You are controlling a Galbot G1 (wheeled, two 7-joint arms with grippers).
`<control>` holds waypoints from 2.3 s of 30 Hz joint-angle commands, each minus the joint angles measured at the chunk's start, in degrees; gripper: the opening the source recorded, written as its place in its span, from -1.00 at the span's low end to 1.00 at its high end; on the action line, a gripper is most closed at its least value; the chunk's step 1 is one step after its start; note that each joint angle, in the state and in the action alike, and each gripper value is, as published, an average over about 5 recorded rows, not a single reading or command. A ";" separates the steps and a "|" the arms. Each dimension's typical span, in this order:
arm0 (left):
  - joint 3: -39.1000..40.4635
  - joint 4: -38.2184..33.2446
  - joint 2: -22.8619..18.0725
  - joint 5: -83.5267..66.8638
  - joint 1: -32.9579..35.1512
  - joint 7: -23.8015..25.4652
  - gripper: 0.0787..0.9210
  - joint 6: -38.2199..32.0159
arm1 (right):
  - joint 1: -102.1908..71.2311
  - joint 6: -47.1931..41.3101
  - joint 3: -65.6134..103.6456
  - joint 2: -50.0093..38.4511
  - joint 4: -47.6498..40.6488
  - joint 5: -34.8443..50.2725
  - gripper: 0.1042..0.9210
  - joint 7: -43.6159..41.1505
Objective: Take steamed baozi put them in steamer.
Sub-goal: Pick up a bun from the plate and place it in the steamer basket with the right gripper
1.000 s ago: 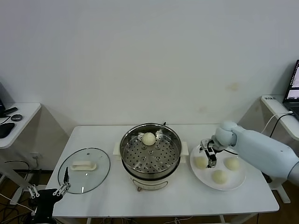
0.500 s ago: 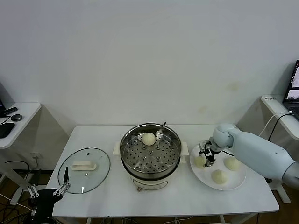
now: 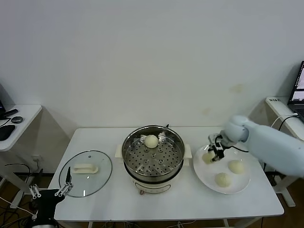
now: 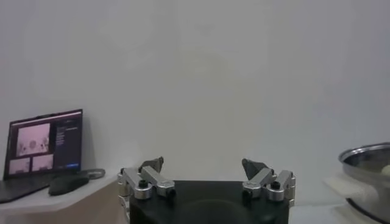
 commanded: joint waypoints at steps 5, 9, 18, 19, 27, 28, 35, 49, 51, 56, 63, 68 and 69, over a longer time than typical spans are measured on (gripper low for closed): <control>0.73 0.14 0.73 -0.22 -1.19 0.05 0.77 0.20 | 31.49 -9.65 -17.17 4.65 12.55 18.82 -0.21 1.72; 1.18 -0.08 0.84 -0.21 -1.74 0.08 0.77 0.32 | 32.47 -15.88 -19.11 11.78 13.53 26.60 -0.20 5.99; 0.38 -0.93 0.47 -0.30 -1.67 0.07 0.77 0.30 | 21.23 -24.57 -16.24 28.45 5.30 31.65 -0.19 13.41; 0.37 -1.15 0.37 -0.31 -1.59 0.07 0.77 0.33 | 20.09 -24.82 -15.88 29.95 3.88 31.66 -0.19 13.85; -0.66 -3.01 -0.33 -0.35 -0.89 0.07 0.77 0.75 | 12.71 -25.17 -14.07 37.77 -4.25 31.39 -0.17 17.23; -0.83 -3.06 -0.40 -0.38 -0.78 0.07 0.77 0.71 | 11.97 -25.18 -13.99 38.44 -5.09 31.26 -0.17 17.52; -1.11 -2.70 -0.57 -0.48 -0.34 0.05 0.77 0.31 | 8.18 -25.26 -13.78 42.89 -9.33 30.44 -0.17 18.06; -1.19 -2.13 -0.35 -1.07 -0.65 0.10 0.77 0.16 | 5.22 -25.19 -13.74 44.95 -11.55 28.16 -0.17 17.93; -1.19 -2.11 -0.33 -1.10 -0.61 0.12 0.77 0.15 | 5.95 -25.17 -13.39 44.18 -11.16 27.91 -0.12 17.48; -1.19 -2.12 -0.24 -1.11 -0.66 0.13 0.77 0.17 | 11.52 -24.92 -12.32 39.51 -7.19 28.09 0.19 12.13; -1.23 -1.78 0.29 -1.27 -1.10 0.19 0.77 0.18 | 21.32 -20.56 -12.54 24.21 3.04 24.43 0.66 0.85; -1.16 -1.32 0.68 -1.47 -1.23 0.30 0.77 0.08 | 24.48 -12.24 -13.86 10.85 8.98 15.49 0.75 -8.42; -1.07 -1.29 0.73 -1.46 -1.27 0.32 0.77 0.09 | 24.61 -9.87 -13.96 7.71 10.07 13.41 0.76 -10.35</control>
